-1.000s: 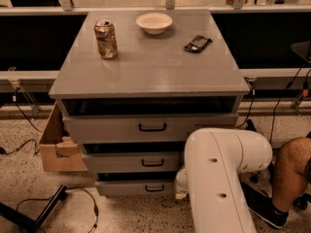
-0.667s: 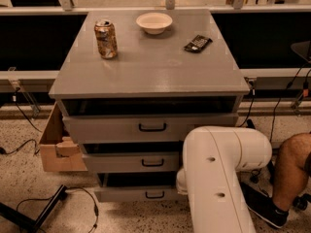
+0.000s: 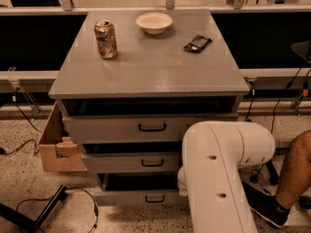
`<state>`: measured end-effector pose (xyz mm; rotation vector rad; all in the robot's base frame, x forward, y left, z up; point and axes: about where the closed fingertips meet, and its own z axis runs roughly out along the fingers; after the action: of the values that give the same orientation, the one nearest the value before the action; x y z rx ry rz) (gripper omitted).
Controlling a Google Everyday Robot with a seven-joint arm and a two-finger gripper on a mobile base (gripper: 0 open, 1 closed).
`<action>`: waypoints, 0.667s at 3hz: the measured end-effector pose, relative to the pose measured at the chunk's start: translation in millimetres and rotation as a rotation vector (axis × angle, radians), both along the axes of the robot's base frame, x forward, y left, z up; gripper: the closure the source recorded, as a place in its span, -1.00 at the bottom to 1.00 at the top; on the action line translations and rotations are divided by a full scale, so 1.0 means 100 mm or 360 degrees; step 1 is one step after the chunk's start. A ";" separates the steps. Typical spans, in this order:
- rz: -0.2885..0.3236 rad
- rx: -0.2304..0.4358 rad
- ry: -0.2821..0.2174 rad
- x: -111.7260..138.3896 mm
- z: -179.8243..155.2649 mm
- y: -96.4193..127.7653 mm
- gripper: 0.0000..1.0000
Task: Open bottom drawer
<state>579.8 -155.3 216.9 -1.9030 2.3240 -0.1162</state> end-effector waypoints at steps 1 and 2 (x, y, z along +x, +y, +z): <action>0.0001 0.0000 0.0005 -0.02 -0.02 0.00 -0.66; 0.0001 0.0000 0.0008 -0.03 -0.03 0.00 -1.00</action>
Offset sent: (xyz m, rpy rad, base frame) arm -0.0012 0.0001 -0.0013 -0.0001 0.0024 0.0002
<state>577.2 -155.0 214.1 -1.9066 2.3266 -0.1114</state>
